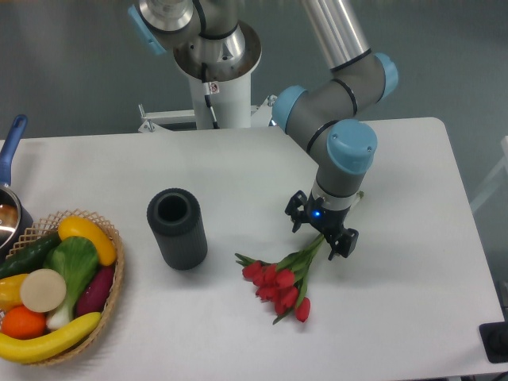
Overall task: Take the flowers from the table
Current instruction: 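Move the open gripper down over the tulip stems near the blooms, then close the gripper around the green tulip stems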
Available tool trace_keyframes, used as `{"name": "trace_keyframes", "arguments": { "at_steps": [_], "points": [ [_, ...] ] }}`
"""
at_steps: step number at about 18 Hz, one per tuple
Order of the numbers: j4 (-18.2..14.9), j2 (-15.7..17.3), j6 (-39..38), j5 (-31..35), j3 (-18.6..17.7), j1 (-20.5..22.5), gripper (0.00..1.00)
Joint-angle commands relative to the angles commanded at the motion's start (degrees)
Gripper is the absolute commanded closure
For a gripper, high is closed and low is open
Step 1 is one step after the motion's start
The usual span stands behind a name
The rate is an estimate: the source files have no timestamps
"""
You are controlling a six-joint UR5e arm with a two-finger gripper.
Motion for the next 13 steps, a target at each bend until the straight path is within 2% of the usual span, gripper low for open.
{"name": "trace_keyframes", "arguments": {
  "at_steps": [7, 8, 9, 10, 13],
  "points": [
    [0.62, -0.88, 0.00, 0.09, 0.00, -0.62, 0.00],
    [0.62, -0.88, 0.00, 0.09, 0.09, -0.62, 0.04],
    [0.62, -1.06, 0.00, 0.09, 0.17, -0.62, 0.18],
    [0.70, -1.32, 0.00, 0.17, 0.26, -0.62, 0.26],
    [0.79, -1.32, 0.18, 0.18, 0.26, -0.62, 0.33]
  ]
}}
